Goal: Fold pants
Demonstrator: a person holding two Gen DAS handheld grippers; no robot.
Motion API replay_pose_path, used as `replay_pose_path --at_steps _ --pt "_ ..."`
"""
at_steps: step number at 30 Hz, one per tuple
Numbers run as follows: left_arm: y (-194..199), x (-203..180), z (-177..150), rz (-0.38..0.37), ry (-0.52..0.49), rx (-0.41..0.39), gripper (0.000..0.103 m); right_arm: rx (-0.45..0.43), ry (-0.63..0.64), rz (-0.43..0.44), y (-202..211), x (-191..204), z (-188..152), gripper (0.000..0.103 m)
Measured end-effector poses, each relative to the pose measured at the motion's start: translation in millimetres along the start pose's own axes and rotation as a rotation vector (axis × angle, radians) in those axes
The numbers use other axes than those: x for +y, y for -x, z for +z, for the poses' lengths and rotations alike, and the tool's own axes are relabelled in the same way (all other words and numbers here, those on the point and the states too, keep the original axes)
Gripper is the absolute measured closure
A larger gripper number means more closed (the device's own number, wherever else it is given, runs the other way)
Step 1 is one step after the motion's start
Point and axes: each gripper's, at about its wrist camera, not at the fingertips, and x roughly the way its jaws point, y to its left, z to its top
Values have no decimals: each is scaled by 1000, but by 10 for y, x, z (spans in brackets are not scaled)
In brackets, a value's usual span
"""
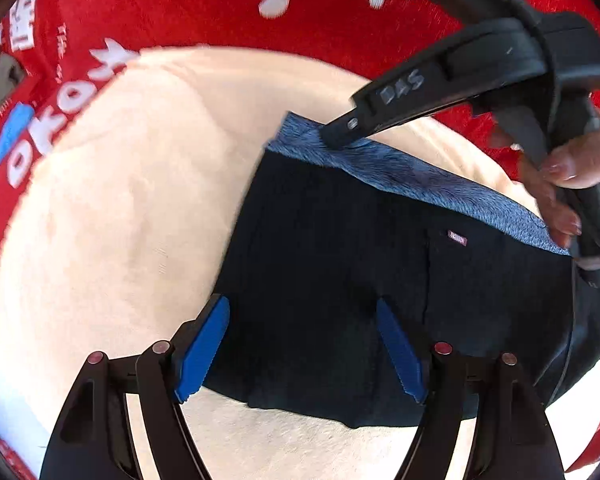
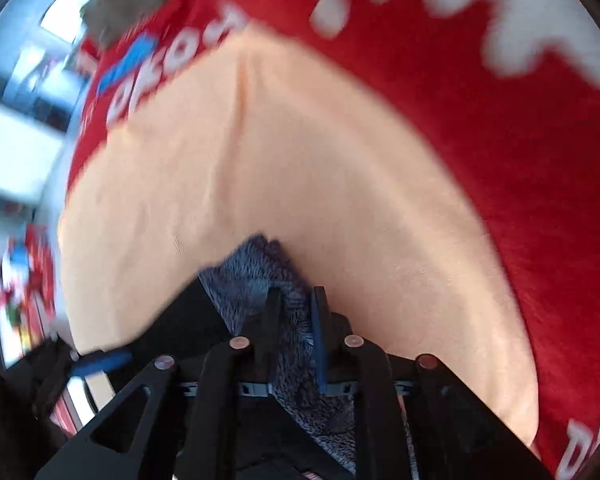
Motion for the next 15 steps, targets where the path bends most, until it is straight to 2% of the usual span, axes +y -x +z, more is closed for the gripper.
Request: replay_pose_path --at_steps 4,6,8,10,11,12,13,15 --pt "117 -157 100 -36 -53 -16 26 -136 -160 -9 705 -178 -423 80" --pt "83 -315 198 -48 -96 -16 26 -153 -276 -54 1010 -382 -895 79" --pt "-62 -422 290 -45 -117 10 26 -138 -377 -112 1132 -593 -1344 79" --pt "-277 -468 334 1 -128 33 26 -63 -490 -178 1108 -886 -1893 79" --pt "-370 -459 345 46 -145 30 21 -28 -539 -218 1070 -1018 -2169 79" --pt "-405 -422 356 64 -154 8 6 -2 -591 -251 1068 -1113 -2406 79" --pt "-431 -363 371 71 -141 19 5 -12 -675 -239 1129 -1194 -2687 78" --pt "-404 -260 399 49 -94 58 5 -135 -838 -85 1332 -1221 -3199 75"
